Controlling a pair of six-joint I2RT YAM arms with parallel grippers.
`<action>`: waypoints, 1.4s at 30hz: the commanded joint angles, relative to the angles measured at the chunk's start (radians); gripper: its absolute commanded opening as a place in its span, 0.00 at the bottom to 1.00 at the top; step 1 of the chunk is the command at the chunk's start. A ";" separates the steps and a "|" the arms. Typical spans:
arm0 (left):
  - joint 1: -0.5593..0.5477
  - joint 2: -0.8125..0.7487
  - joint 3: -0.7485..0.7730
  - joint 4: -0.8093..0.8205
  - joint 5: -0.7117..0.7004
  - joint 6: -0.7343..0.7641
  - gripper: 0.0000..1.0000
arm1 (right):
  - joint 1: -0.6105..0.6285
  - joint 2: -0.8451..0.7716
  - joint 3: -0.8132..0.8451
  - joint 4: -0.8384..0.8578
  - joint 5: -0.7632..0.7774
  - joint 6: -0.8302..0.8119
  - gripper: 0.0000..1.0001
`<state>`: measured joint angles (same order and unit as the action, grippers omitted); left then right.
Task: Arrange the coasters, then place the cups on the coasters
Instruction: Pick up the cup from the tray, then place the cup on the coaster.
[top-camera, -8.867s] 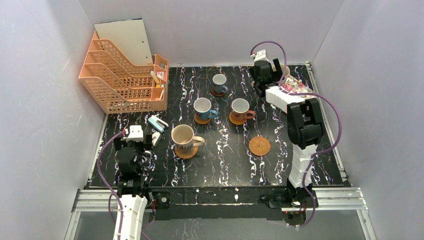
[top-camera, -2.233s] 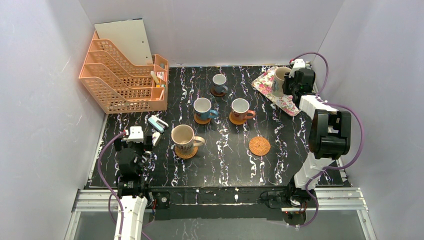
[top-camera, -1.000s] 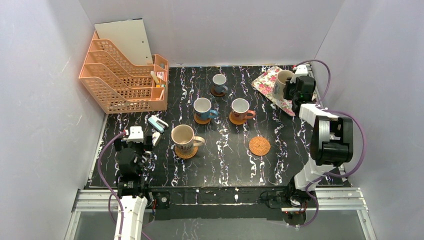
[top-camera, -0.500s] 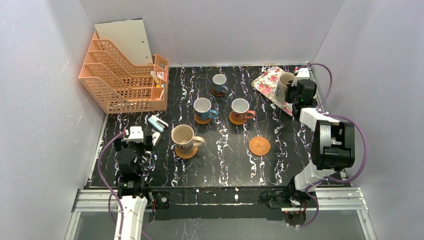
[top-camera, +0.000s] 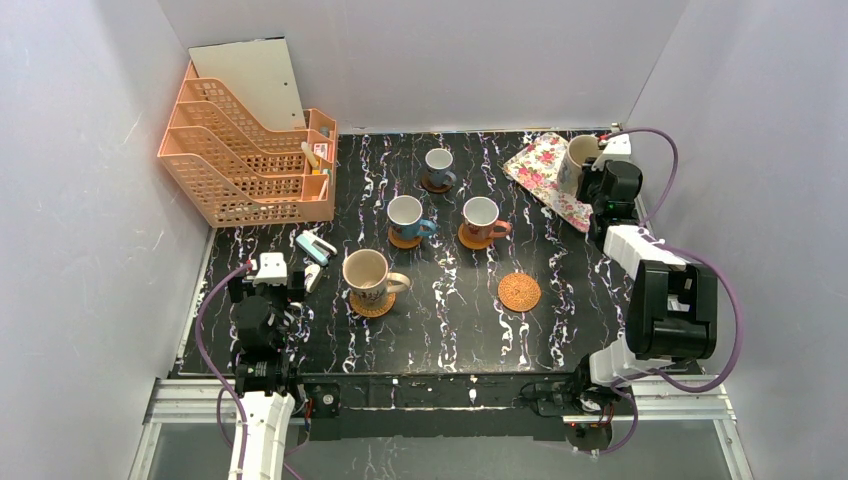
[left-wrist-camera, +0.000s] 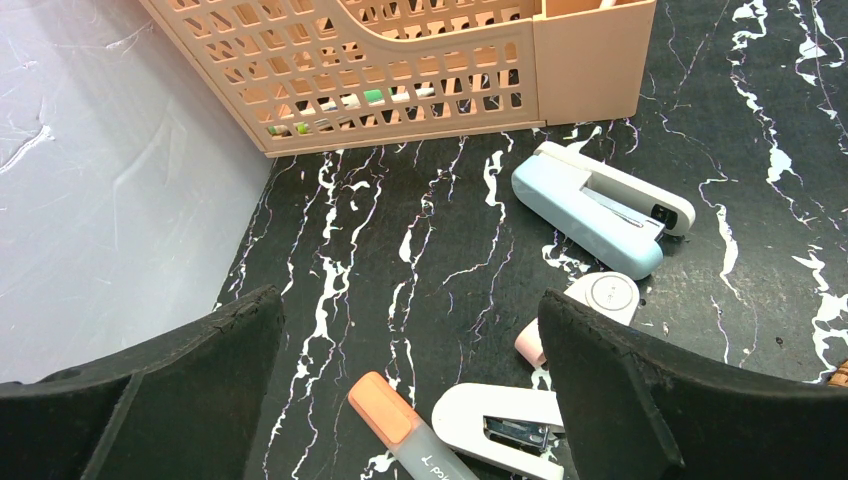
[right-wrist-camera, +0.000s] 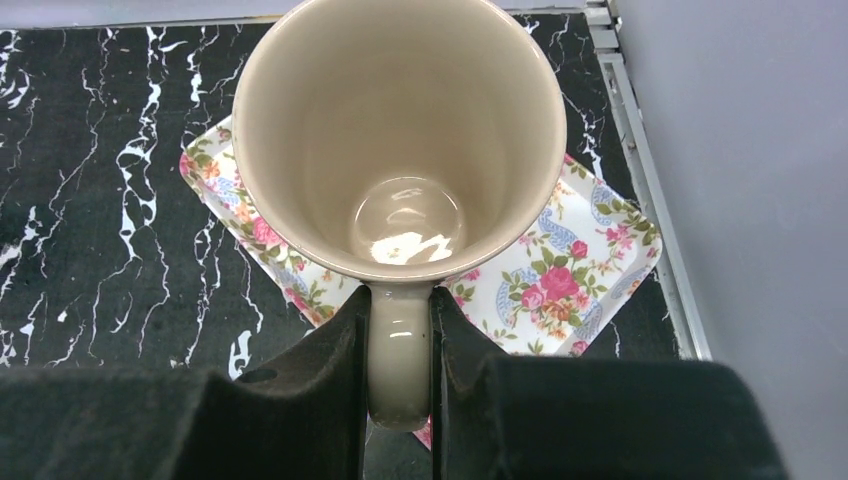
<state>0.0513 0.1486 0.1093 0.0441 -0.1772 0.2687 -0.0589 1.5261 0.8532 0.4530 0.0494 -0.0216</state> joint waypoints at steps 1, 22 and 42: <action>0.007 -0.006 -0.003 0.007 -0.007 -0.001 0.96 | -0.009 -0.094 0.021 0.190 -0.042 -0.019 0.01; 0.007 -0.008 -0.003 0.007 -0.008 -0.001 0.96 | -0.066 -0.185 0.113 -0.060 -0.476 -0.144 0.01; 0.007 -0.004 -0.003 0.010 -0.013 -0.003 0.97 | -0.303 -0.204 0.347 -0.617 -1.154 -0.345 0.01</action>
<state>0.0513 0.1452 0.1093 0.0444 -0.1776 0.2687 -0.3294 1.3808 1.1301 -0.1097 -0.8845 -0.2935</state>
